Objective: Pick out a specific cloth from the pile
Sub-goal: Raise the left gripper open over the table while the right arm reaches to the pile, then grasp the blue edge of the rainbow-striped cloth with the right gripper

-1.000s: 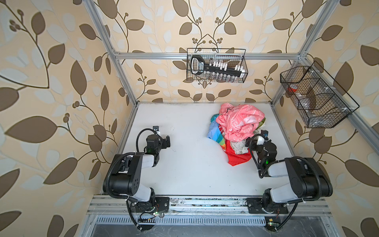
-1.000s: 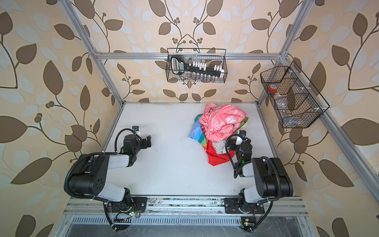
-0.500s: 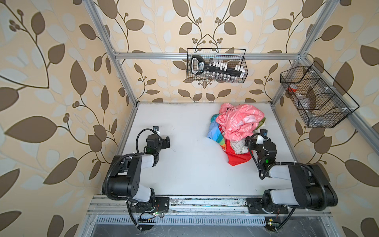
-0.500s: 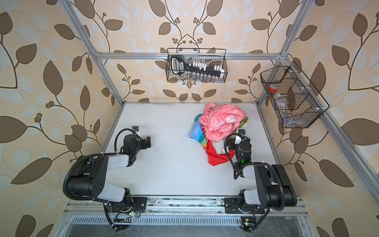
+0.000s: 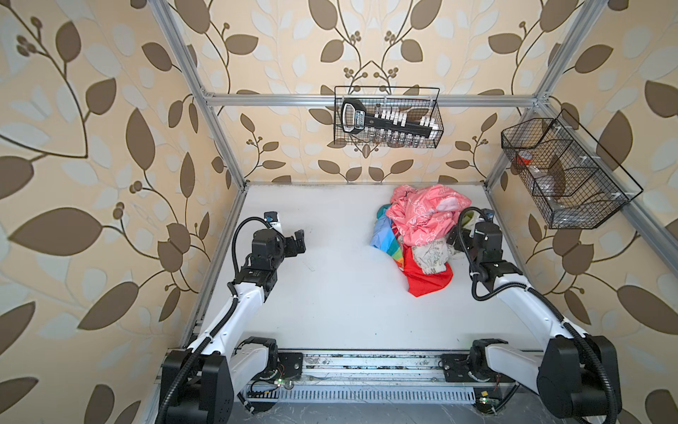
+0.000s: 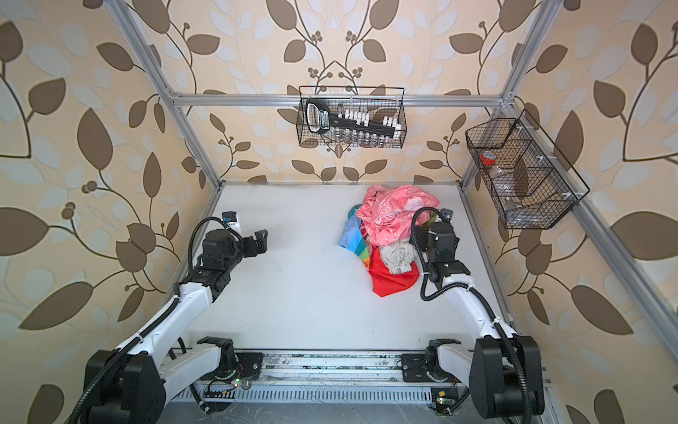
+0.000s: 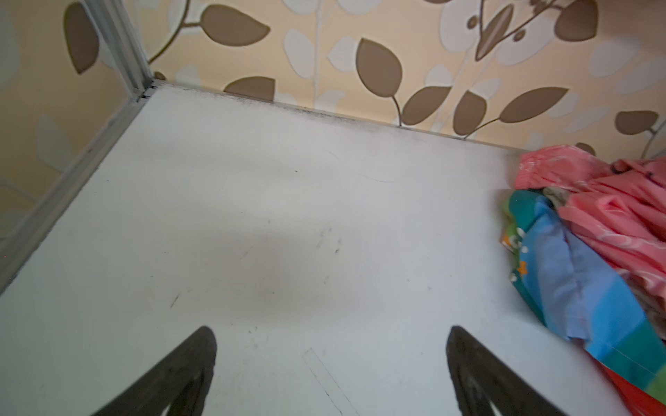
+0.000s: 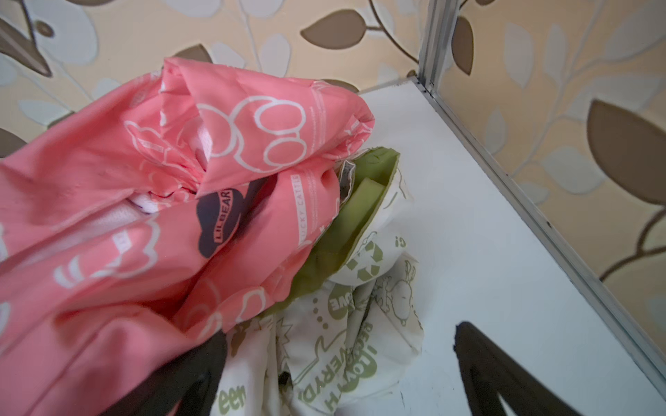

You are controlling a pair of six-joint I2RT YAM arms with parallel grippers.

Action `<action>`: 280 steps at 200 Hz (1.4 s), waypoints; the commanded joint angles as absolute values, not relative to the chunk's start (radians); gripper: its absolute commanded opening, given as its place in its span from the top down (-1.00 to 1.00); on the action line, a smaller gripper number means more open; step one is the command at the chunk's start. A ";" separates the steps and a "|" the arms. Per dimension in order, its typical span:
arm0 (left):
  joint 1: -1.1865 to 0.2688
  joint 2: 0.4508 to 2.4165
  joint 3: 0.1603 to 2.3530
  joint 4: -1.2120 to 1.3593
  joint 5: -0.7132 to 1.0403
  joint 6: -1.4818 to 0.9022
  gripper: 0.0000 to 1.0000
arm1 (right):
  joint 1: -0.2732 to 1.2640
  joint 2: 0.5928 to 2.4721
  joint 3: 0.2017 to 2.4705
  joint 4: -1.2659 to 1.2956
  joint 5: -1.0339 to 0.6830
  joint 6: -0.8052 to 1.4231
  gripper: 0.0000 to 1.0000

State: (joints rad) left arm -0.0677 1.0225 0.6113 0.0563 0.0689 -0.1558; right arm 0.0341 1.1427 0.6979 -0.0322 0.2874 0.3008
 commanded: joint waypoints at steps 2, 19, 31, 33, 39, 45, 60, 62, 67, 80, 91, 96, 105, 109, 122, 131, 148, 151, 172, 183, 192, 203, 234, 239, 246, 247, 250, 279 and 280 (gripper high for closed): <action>-0.105 0.977 0.683 -0.084 0.291 -0.159 -0.98 | 0.061 1.080 0.757 -0.298 0.342 0.364 -0.99; -0.158 0.966 0.680 -0.051 0.467 -0.128 -0.98 | 0.066 1.009 0.767 -0.340 0.347 0.365 -0.99; -0.181 0.966 0.685 -0.044 0.565 -0.112 -0.98 | 0.067 0.956 0.770 -0.360 0.345 0.365 -0.99; -0.184 0.966 0.686 -0.043 0.576 -0.110 -0.98 | 0.069 0.948 0.771 -0.363 0.346 0.365 -0.99; -0.191 0.965 0.688 -0.042 0.602 -0.108 -0.98 | 0.069 0.923 0.772 -0.372 0.345 0.366 -0.99; -0.196 0.961 0.689 -0.040 0.627 -0.106 -0.98 | 0.070 0.901 0.775 -0.378 0.342 0.368 -0.99; -0.205 0.953 0.686 -0.026 0.683 -0.105 -0.98 | 0.074 0.865 0.790 -0.393 0.314 0.368 -0.99; -0.206 0.952 0.686 -0.023 0.697 -0.104 -0.98 | 0.074 0.864 0.793 -0.396 0.308 0.368 -0.99; -0.210 0.950 0.683 -0.015 0.729 -0.104 -0.98 | 0.076 0.859 0.802 -0.404 0.295 0.368 -0.99; -0.220 0.952 0.678 0.001 0.815 -0.094 -0.98 | 0.082 0.860 0.826 -0.419 0.249 0.367 -0.99; -0.229 0.960 0.677 0.014 0.866 -0.092 -0.98 | 0.089 0.864 0.837 -0.417 0.197 0.369 -0.99; -0.234 0.965 0.674 0.020 0.882 -0.091 -0.98 | 0.094 0.867 0.838 -0.411 0.178 0.374 -0.99; -0.236 0.973 0.671 0.024 0.918 -0.083 -0.98 | 0.115 0.874 0.840 -0.399 0.151 0.380 -0.99; -0.236 0.977 0.671 0.024 0.932 -0.077 -0.98 | 0.127 0.879 0.843 -0.395 0.143 0.381 -0.99; -0.238 0.987 0.671 0.014 0.959 -0.061 -0.98 | 0.195 0.907 0.867 -0.396 0.154 0.383 -0.98; -0.239 0.991 0.671 0.011 0.969 -0.053 -0.98 | 0.265 0.932 0.891 -0.405 0.188 0.380 -0.98; -0.242 0.992 0.668 0.012 0.974 -0.046 -0.98 | 0.415 0.986 0.927 -0.416 0.297 0.382 -0.94; -0.242 0.991 0.667 0.012 0.971 -0.045 -0.98 | 0.437 1.000 0.934 -0.414 0.308 0.381 -0.94; -0.245 0.986 0.658 0.014 0.950 -0.040 -0.98 | 0.547 1.092 0.984 -0.402 0.309 0.381 -0.84; -0.247 0.983 0.655 0.013 0.950 -0.034 -0.98 | 0.588 1.145 1.005 -0.386 0.306 0.382 -0.80; -0.247 0.981 0.653 0.013 0.952 -0.031 -0.98 | 0.613 1.194 1.017 -0.371 0.298 0.379 -0.73; -0.248 0.979 0.646 0.019 0.945 -0.028 -0.98 | 0.627 1.256 1.038 -0.366 0.274 0.375 -0.61; -0.250 0.996 0.633 0.020 0.913 -0.015 -0.98 | 0.630 1.419 1.081 -0.346 0.216 0.364 -0.58; -0.250 1.001 0.636 0.013 0.913 -0.012 -0.98 | 0.631 1.442 1.086 -0.337 0.201 0.362 -0.58; -0.250 1.010 0.643 0.005 0.913 -0.008 -0.98 | 0.631 1.472 1.091 -0.328 0.181 0.360 -0.58; -0.250 1.010 0.644 0.004 0.913 -0.008 -0.98 | 0.631 1.476 1.092 -0.326 0.179 0.360 -0.58; -0.250 1.014 0.646 0.001 0.915 -0.007 -0.98 | 0.632 1.489 1.095 -0.324 0.173 0.360 -0.58; -0.250 1.032 0.658 -0.013 0.917 0.000 -0.98 | 0.629 1.588 1.122 -0.308 0.157 0.363 -0.67; -0.250 1.032 0.659 -0.014 0.915 0.000 -0.98 | 0.629 1.591 1.122 -0.308 0.157 0.362 -0.67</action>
State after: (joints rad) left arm -0.2375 1.0256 0.6361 -0.0170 0.9081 -0.0288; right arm 0.6281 1.5394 1.0752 -0.3325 0.1925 0.3695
